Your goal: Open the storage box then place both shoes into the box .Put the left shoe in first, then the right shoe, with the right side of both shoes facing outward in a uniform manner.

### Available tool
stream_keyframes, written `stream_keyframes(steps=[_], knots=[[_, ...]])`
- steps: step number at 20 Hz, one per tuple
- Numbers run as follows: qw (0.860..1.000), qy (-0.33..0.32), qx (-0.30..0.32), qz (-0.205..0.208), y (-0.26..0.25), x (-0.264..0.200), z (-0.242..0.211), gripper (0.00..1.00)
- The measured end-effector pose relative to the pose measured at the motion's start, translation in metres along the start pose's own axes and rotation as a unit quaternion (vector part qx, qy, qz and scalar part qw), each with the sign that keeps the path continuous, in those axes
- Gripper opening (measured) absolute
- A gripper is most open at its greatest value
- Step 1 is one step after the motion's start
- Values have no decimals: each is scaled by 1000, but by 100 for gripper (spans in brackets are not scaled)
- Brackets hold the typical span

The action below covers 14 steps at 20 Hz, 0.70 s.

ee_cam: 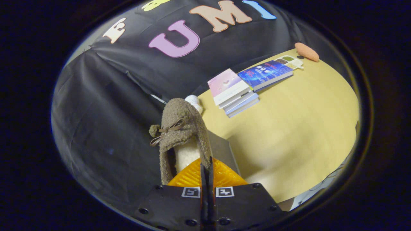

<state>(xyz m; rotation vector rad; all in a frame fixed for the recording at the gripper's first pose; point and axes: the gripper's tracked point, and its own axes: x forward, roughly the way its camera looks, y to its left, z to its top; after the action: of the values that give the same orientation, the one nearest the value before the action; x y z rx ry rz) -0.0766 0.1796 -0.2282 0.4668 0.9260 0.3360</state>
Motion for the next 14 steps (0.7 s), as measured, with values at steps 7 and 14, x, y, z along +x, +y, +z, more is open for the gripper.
stream_keyframes(steps=[7,14], knots=[[999,32,-7,-17,0,18,-43,4],[999,28,25,2,12,13,-44,11]])
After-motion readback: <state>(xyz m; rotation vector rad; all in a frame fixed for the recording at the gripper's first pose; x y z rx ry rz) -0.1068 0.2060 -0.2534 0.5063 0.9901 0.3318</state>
